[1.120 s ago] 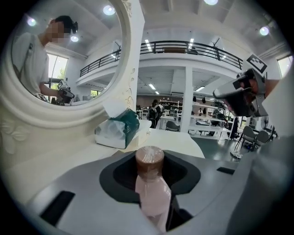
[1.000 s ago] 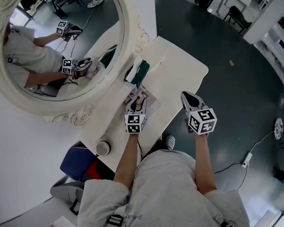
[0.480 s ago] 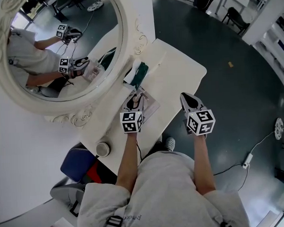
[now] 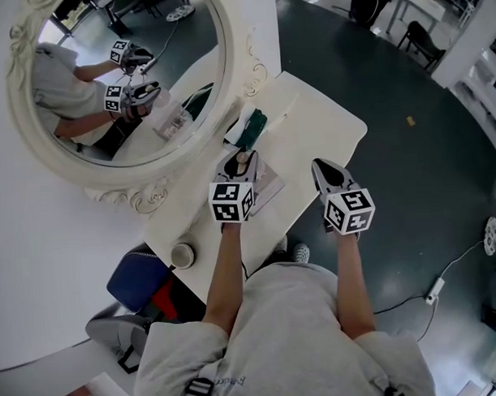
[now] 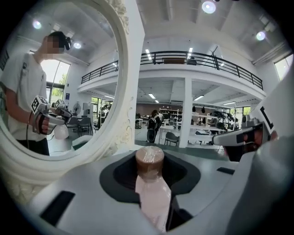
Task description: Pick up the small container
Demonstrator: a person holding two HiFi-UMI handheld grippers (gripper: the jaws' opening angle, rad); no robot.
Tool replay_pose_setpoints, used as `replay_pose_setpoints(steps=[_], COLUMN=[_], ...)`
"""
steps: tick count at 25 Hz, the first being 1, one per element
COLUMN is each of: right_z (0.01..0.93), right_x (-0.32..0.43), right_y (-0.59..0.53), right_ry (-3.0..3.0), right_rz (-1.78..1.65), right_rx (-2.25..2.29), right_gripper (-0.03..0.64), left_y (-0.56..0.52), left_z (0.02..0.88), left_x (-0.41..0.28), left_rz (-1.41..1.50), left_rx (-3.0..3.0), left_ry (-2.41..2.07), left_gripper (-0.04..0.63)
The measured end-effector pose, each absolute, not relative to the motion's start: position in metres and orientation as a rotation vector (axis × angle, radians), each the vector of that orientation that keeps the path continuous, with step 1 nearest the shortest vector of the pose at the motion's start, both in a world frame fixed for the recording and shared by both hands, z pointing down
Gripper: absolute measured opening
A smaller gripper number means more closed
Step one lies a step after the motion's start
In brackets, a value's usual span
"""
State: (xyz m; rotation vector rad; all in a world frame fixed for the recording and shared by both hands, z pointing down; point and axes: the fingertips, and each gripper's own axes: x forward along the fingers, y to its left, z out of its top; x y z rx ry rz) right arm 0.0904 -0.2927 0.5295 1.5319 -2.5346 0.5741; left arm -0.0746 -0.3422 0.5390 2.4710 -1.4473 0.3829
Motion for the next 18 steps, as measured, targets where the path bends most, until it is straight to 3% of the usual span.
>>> replay_pose_setpoints(steps=[18], right_z=[0.511], right_x=[0.097], right_y=[-0.294], right_ry=[-2.607], right_rz=[0.585], right_rx=[1.545], right_gripper=[0.017], left_y=[-0.358], left_z=[0.448], left_x=[-0.056], left_rz=[0.381], left_rx=[2.6], left_ry=[-1.419], left_gripper=[0.14])
